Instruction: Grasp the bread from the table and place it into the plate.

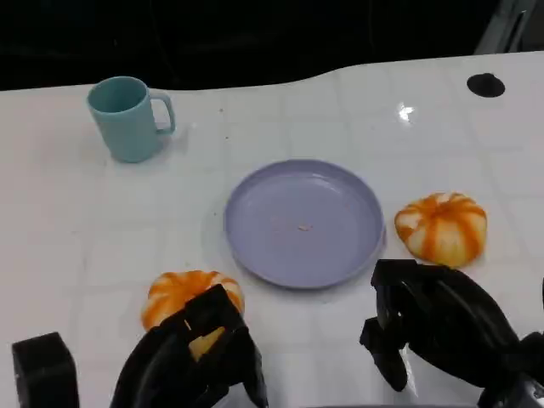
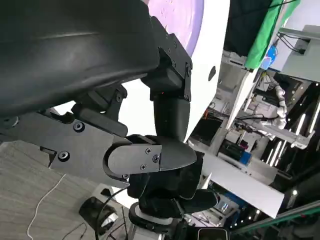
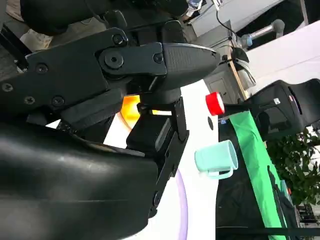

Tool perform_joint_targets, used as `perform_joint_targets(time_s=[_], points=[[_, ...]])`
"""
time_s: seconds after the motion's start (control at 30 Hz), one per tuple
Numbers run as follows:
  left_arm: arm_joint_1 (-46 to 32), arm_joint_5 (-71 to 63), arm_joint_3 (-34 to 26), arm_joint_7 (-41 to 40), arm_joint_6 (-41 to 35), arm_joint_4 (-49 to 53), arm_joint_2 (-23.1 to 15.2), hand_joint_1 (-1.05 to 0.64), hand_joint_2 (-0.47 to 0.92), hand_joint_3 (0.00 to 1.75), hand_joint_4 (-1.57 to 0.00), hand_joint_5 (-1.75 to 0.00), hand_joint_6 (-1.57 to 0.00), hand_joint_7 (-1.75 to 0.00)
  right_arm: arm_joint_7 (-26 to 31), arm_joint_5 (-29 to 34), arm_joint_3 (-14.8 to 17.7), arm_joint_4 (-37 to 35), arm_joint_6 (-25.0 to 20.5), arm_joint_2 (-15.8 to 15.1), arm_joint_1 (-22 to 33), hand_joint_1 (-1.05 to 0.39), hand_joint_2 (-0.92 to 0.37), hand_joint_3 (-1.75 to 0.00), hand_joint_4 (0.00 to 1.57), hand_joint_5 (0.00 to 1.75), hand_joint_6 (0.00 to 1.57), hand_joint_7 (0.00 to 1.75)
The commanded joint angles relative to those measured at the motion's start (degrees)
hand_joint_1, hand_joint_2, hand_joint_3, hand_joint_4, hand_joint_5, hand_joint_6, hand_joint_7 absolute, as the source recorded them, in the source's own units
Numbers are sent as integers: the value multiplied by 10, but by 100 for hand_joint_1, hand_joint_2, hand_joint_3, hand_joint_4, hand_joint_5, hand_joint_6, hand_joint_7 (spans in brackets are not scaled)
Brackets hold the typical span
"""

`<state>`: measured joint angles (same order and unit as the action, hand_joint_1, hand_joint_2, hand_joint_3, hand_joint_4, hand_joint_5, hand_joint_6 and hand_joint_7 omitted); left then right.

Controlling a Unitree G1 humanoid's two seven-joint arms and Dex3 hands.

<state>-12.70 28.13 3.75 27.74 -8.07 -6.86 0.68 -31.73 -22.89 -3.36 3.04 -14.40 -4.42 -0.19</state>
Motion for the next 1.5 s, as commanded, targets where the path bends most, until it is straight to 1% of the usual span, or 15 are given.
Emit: perform_joint_targets(time_s=[0.03,0.13,0.17,0.27,0.37,0.43,0.5,0.53,0.63,0.67,0.77,0.87,1.17,1.37,1.5], points=[[-5,-29,-8,-22,33,-32,-3,-63,92,37,-64,-174,-56,-148,0,0,2,2,5,-3,-2,-92,-92,-41,129,159,109,153],[-3,-82,-5,-28,113,-31,-3,-63,92,38,-55,-168,-52,-131,2,-1,2,2,4,-2,-2,-92,-92,-41,129,159,109,153],[3,-114,-5,-31,152,-28,-11,-63,92,39,-51,-157,-49,-112,1,-2,2,0,5,-2,-3,-92,-92,-41,129,159,109,154],[17,-211,-7,-56,223,-28,-43,-66,92,38,-45,-134,-44,-70,1,-1,2,-2,5,-2,-5,-92,-92,-41,129,160,109,154],[26,-288,-13,-85,255,-35,-72,-59,92,29,-42,-117,-47,-44,3,-1,2,0,1,-1,-6,-91,-92,-41,129,159,109,154],[27,-332,-15,-103,256,-49,-87,-57,92,22,-40,-107,-50,-30,3,-1,1,-1,3,0,-6,-91,-92,-42,128,159,108,154],[28,-381,-16,-119,247,-71,-104,-57,92,17,-37,-99,-51,-23,2,0,0,-3,3,0,-8,-91,-92,-42,128,159,108,154],[28,-399,-15,-124,243,-79,-110,-59,92,15,-34,-95,-49,-19,2,0,0,-4,3,0,-8,-91,-92,-42,128,159,108,154],[34,-523,-17,-140,236,-113,-158,-66,92,17,-30,-79,-42,-9,-1,-3,1,-8,4,2,-10,-91,-92,-42,129,159,108,154],[37,-559,-16,-143,229,-125,-170,-70,92,15,-31,-67,-40,-5,0,-4,2,-8,2,3,-10,-92,-92,-40,129,159,109,153],[42,-648,-12,-139,200,-157,-198,-78,92,15,-31,-47,-35,-1,2,-2,1,-6,2,2,-10,-92,-92,-39,129,158,110,152],[54,-724,0,-138,177,-169,-216,-81,92,10,-30,-38,-31,0,4,-1,2,-7,3,3,-10,-93,-92,-39,130,158,110,152],[110,-817,58,-124,119,-96,-222,-79,91,2,-28,-28,-24,0,0,-1,4,-14,5,-2,-14,-92,-92,-40,129,159,110,152],[164,-817,89,-106,85,-8,-227,-78,89,0,-29,-23,-24,0,5,2,2,-11,2,-1,-13,-92,-92,-40,129,159,110,152],[199,-800,109,-81,49,43,-217,-77,89,0,-27,-19,-22,0,3,3,2,-10,5,-2,-12,-91,-92,-42,129,159,110,152]])
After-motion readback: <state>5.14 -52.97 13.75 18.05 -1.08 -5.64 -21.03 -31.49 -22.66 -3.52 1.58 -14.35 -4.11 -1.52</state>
